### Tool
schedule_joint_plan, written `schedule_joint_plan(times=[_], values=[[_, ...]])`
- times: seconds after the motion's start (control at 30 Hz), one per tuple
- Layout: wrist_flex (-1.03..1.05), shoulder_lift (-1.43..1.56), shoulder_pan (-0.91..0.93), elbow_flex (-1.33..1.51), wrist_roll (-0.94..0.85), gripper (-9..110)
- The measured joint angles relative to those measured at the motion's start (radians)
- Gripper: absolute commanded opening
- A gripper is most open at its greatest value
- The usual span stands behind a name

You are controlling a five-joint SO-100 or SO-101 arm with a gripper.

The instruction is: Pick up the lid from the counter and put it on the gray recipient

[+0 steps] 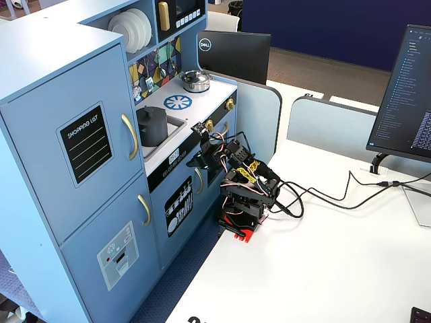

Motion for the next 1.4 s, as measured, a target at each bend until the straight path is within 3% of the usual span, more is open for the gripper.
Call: schedule_joint_plan(times=[0.2, 0.5, 0.7, 1.4], values=[[0.132, 0.031, -0.017, 0.103, -0.02, 0], [0.167, 0.031, 0.021, 0.394, -0.104, 0], [0.285, 0.04, -0.031, 0.407, -0.044, 4], [0.288, 0.044, -0.066, 0.385, 0.02, 8]])
